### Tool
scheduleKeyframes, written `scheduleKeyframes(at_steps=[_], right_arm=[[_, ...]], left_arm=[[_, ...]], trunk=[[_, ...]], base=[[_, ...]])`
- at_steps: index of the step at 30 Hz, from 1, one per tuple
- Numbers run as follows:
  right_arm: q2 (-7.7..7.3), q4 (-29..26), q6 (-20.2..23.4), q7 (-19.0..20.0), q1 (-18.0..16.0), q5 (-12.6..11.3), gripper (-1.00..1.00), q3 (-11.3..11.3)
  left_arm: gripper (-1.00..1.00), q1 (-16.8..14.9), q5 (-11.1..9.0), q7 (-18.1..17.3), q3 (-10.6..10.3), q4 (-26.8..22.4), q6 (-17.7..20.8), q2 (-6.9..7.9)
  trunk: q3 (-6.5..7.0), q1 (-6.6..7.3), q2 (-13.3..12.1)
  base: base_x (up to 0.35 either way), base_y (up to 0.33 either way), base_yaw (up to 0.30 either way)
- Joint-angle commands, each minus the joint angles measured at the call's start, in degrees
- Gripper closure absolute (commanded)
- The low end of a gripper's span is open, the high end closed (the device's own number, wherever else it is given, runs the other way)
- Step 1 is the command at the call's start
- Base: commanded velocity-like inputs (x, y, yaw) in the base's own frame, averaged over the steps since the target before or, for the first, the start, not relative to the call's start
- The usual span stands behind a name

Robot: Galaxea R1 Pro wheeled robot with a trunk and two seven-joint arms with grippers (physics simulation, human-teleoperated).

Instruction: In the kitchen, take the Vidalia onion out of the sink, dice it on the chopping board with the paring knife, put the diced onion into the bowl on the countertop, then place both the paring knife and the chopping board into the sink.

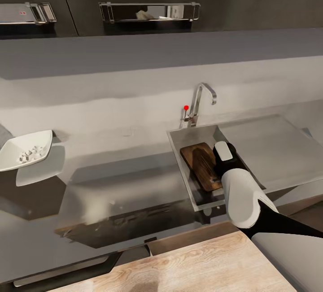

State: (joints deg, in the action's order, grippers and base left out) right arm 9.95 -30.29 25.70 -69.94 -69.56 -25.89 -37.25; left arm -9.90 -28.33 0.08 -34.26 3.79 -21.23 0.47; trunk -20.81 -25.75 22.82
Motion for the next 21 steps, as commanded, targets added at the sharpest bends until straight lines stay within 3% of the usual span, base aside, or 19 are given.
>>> scheduleKeyframes(at_steps=[1, 6, 8, 9, 10, 12, 13, 14, 17, 18, 21], right_arm=[[0.05, -0.1, 0.6, -0.2, 0.0, 0.0, -1.00, -0.2], [0.05, -0.8, 0.7, 4.0, 0.0, 0.1, -1.00, 0.6], [0.05, -1.4, 0.9, 6.4, 0.0, 0.2, -1.00, 3.3], [0.05, -2.2, 1.1, 7.5, 0.0, 0.2, -1.00, 5.9], [0.05, -4.5, 1.5, 8.6, 0.0, 0.1, -1.00, 11.0], [0.05, -8.3, 2.5, 9.3, 0.0, -0.2, -1.00, 18.1], [0.05, -9.1, 2.8, 9.4, 0.0, -0.5, -1.00, 19.5], [0.05, -10.9, 4.1, 9.8, 0.0, -2.2, -1.00, 23.0], [0.05, -12.2, 6.1, 11.4, 0.0, -6.8, -1.00, 26.2], [0.05, -12.7, 8.8, 15.3, 0.0, -9.7, -1.00, 30.2], [0.05, -12.4, 9.8, 17.3, 0.0, -10.3, -1.00, 34.9]], left_arm=[[-1.00, -0.1, -0.3, 0.0, -0.5, 0.2, -0.3, -0.03], [-1.00, -0.1, -0.3, 0.0, -0.5, 0.2, -0.3, -0.03], [-1.00, -0.1, -0.3, 0.0, -0.5, 0.2, -0.3, -0.03], [-1.00, -0.1, -0.3, 0.0, -0.5, 0.2, -0.3, -0.07], [-1.00, 0.0, -0.3, 0.0, -0.5, 0.2, -0.3, -0.09], [-1.00, -0.1, -0.3, 0.0, -0.5, 0.2, -0.3, -0.11], [-1.00, -0.1, -0.3, 0.0, -0.5, 0.2, -0.3, -0.11], [-1.00, -0.1, -0.3, 0.0, -0.5, 0.2, -0.3, -0.12], [-1.00, -0.1, -0.3, 0.0, -0.5, 0.2, -0.3, -0.11], [-1.00, -0.1, -0.3, 0.0, -0.5, 0.2, -0.3, -0.16], [-1.00, -0.1, -0.3, 0.0, -0.5, 0.2, -0.3, -0.33]], trunk=[[-0.09, -0.03, 0.1], [-0.09, -0.03, 0.1], [-0.09, -0.03, 0.1], [-0.09, -0.03, 0.1], [-0.09, -0.03, 0.1], [-0.09, -0.03, 0.1], [-0.09, -0.03, 0.1], [-0.09, -0.03, 0.1], [-0.09, -0.03, 0.1], [-0.09, -0.03, 0.1], [-0.09, -0.03, 0.1]], base=[[0.000, 0.000, 0.000], [0.000, 0.000, 0.000], [0.000, 0.000, 0.000], [0.000, 0.000, 0.000], [0.000, 0.000, 0.000], [0.000, 0.000, 0.000], [0.000, 0.000, 0.000], [0.000, 0.000, 0.000], [0.000, 0.000, 0.000], [-0.005, 0.000, 0.000], [-0.082, 0.000, 0.000]])
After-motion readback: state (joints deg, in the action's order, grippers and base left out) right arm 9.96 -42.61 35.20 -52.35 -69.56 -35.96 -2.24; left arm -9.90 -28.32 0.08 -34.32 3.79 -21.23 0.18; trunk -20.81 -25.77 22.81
